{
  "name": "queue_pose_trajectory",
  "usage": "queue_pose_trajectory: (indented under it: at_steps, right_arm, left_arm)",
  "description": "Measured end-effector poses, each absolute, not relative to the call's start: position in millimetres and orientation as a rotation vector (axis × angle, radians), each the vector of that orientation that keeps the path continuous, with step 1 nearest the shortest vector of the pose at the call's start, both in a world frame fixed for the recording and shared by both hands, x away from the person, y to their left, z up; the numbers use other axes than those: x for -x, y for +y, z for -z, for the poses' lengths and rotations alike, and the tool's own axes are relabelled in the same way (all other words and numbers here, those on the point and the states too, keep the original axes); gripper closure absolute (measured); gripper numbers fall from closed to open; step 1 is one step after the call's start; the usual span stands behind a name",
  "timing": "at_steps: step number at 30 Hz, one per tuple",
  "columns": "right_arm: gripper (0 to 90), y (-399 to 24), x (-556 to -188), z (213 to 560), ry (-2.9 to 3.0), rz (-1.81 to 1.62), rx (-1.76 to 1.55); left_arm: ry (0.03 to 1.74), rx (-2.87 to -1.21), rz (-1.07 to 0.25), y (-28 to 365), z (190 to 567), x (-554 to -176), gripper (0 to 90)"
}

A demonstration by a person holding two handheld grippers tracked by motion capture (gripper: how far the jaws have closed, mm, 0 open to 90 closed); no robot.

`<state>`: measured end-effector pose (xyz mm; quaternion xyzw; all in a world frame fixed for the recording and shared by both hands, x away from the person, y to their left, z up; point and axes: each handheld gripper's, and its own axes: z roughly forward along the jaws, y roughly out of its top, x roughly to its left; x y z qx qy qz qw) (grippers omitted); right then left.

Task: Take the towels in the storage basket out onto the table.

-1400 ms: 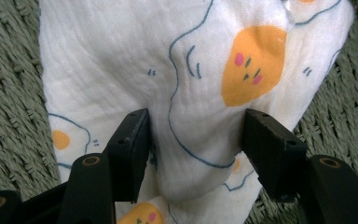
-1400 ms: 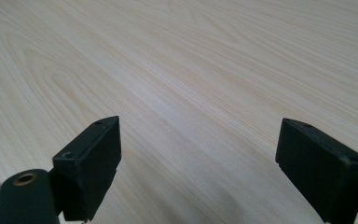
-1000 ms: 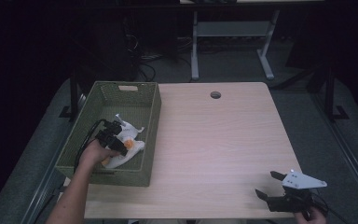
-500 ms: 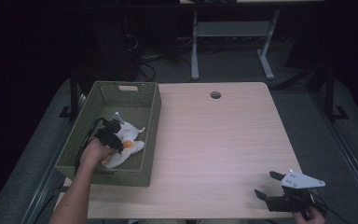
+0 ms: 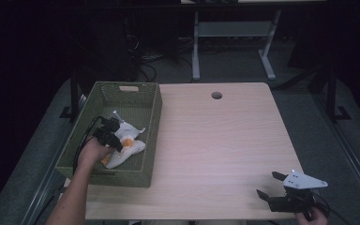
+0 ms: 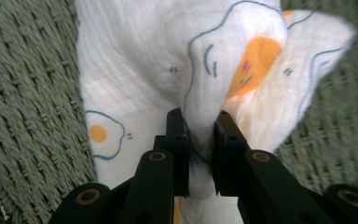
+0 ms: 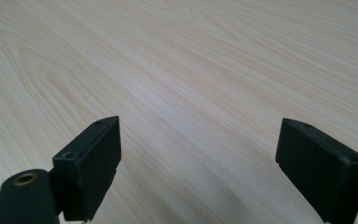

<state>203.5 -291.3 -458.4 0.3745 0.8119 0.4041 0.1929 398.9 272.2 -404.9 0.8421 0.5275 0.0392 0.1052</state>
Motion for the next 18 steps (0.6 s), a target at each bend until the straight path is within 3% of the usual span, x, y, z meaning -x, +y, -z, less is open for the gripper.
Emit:
queue_pose_trajectory:
  at_steps: [8,18]
  right_arm:
    - [13.8,-290,-204,459,2.285,-1.119,-1.053]
    - [13.8,-295,-202,458,2.252,-1.126,-1.091]
  left_arm:
    - [1.488,-2.391,-0.174,281,383,-385,79.0]
    - [1.427,-2.302,-0.12,288,370,-379,79.2]
